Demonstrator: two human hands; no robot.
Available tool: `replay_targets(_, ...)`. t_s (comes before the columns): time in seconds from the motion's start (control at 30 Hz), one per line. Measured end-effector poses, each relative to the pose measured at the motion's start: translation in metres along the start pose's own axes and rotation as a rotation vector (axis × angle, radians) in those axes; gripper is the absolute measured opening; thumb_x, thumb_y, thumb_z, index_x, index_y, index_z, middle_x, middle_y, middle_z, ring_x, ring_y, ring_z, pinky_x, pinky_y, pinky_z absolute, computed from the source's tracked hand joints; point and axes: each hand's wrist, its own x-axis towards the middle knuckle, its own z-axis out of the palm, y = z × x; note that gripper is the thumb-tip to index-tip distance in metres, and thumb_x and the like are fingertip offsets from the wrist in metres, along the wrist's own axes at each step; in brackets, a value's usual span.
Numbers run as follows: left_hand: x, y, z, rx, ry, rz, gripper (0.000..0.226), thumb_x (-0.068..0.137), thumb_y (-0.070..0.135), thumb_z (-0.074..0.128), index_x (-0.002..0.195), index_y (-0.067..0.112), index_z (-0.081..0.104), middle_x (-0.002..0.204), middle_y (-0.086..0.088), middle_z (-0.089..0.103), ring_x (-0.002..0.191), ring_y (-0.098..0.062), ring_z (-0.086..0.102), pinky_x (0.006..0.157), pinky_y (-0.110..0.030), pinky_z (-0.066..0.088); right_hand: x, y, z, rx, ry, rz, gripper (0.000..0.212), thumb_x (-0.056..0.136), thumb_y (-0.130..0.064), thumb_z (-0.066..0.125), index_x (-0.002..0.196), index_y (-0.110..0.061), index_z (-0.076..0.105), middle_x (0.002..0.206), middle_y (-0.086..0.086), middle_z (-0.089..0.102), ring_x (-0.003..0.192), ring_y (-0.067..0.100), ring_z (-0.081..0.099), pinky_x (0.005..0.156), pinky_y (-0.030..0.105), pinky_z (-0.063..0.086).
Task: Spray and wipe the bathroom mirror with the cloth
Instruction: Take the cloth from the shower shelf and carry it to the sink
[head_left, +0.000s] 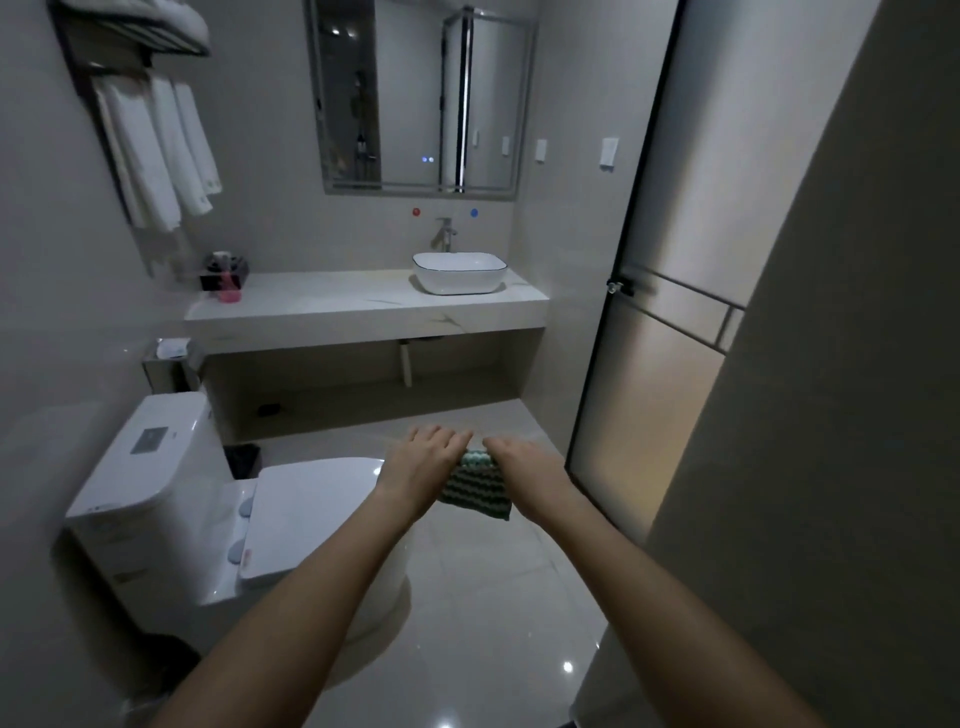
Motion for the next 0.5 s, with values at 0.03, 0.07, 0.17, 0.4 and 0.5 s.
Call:
replay_targets(0.03,0.015,-0.007,0.005,0.011,0.000,-0.020,0.063,0.089,0.012,0.053,0.145,0.013,0.024,0.147,-0.009,0.038,0.135,-0.025,0.034,0.113,-0.040,0.023,0.018,0.007,0.004,0.003,-0.001,-0.021,0.049,0.086,-0.017,0.064,0.131,-0.013,0.045,0.131,0.008,0.054,0.117,0.026,0.052,0.097,0.034,0.039)
replay_targets(0.07,0.030,-0.014,0.009,0.017,0.005,-0.041,0.064,0.089,0.011,0.053,0.146,0.014,0.022,0.149,-0.009,0.035,0.137,-0.025,0.031,0.114,-0.041,0.019,0.036,0.013,0.007,0.011,0.000,-0.038,0.050,0.087,-0.017,0.063,0.133,-0.013,0.044,0.133,0.008,0.053,0.120,0.025,0.050,0.100,0.034,0.038)
replay_targets(0.17,0.073,-0.034,0.017,0.045,-0.015,-0.096,0.068,0.092,0.008,0.049,0.149,0.015,0.012,0.155,-0.009,0.022,0.142,-0.025,0.021,0.117,-0.041,0.014,0.091,0.034,0.011,0.002,0.016,-0.093,0.047,0.089,-0.015,0.059,0.133,-0.012,0.043,0.135,0.008,0.051,0.124,0.025,0.047,0.102,0.034,0.035)
replay_targets(0.4,0.169,-0.086,0.033,0.025,-0.010,-0.221,0.076,0.092,0.016,0.052,0.149,0.020,0.002,0.158,-0.007,0.012,0.145,-0.023,0.014,0.118,-0.039,0.009,0.216,0.069,0.017,0.006,0.064,-0.174,0.058,0.083,-0.014,0.067,0.135,-0.014,0.042,0.138,0.006,0.049,0.129,0.022,0.042,0.112,0.038,0.028)
replay_targets(0.5,0.201,-0.107,0.049,0.041,-0.064,-0.252,0.079,0.091,0.016,0.054,0.149,0.020,0.001,0.158,-0.006,0.011,0.145,-0.023,0.013,0.118,-0.039,0.009,0.252,0.078,0.032,0.021,0.037,-0.189,0.057,0.085,-0.013,0.065,0.136,-0.015,0.042,0.139,0.005,0.048,0.131,0.022,0.041,0.112,0.037,0.027)
